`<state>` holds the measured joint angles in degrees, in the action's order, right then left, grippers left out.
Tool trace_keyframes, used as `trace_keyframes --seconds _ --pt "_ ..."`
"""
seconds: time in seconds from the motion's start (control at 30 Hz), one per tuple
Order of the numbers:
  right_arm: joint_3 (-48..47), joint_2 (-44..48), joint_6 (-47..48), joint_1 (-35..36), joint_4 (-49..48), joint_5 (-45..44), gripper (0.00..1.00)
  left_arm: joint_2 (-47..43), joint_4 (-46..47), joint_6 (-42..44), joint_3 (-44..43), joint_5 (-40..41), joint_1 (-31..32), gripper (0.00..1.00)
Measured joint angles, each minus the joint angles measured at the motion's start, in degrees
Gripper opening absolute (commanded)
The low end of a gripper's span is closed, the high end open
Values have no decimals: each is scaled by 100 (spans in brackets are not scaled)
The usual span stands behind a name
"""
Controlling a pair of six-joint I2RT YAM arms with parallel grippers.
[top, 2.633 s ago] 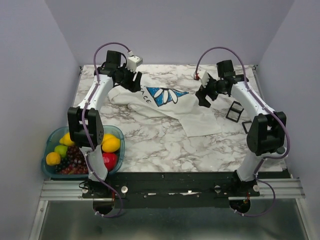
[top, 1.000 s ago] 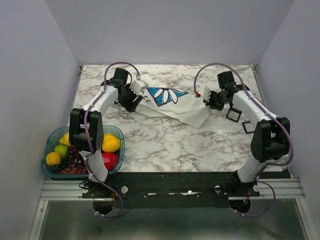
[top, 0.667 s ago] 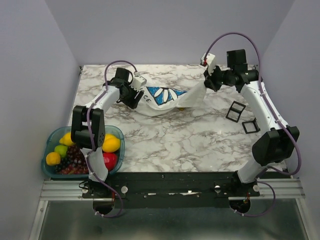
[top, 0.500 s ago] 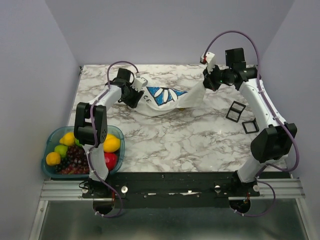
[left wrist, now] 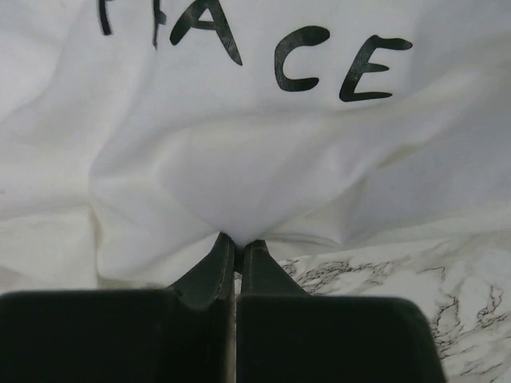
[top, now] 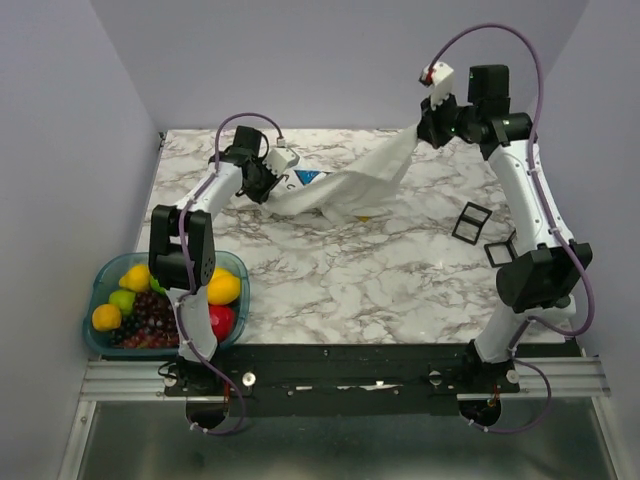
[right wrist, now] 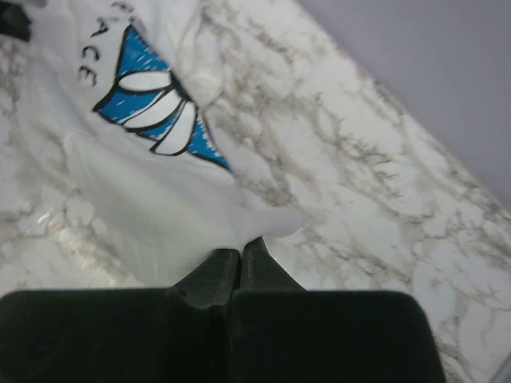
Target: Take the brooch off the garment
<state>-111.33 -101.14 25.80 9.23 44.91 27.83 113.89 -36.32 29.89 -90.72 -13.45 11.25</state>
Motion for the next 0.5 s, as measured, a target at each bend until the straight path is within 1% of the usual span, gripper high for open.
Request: trace_keyframes --seconds 0.07,0.17,0.23,0.33,0.43,0.5 --pt "-542 -212 -319 -197 -201 -219 1 -122 -138 284 -282 79 0 0" --pt "-1425 -546 -953 -570 -597 -584 1 -258 -400 728 -1154 122 -4 0" --pt "-1904 -675 -1342 -761 -970 -883 0 -308 -542 966 -1987 114 9 0" --pt "-2306 -673 -1746 -861 -1714 -1200 1 -466 -658 1246 -3220 11 15 0" --pt "-2551 -573 -1989 -866 -2514 -1377 1 -761 -658 1464 -3950 -160 15 1" --pt "-2702 -479 -2050 -846 -2876 -1462 1 -1056 -612 1563 -4065 -249 15 2"
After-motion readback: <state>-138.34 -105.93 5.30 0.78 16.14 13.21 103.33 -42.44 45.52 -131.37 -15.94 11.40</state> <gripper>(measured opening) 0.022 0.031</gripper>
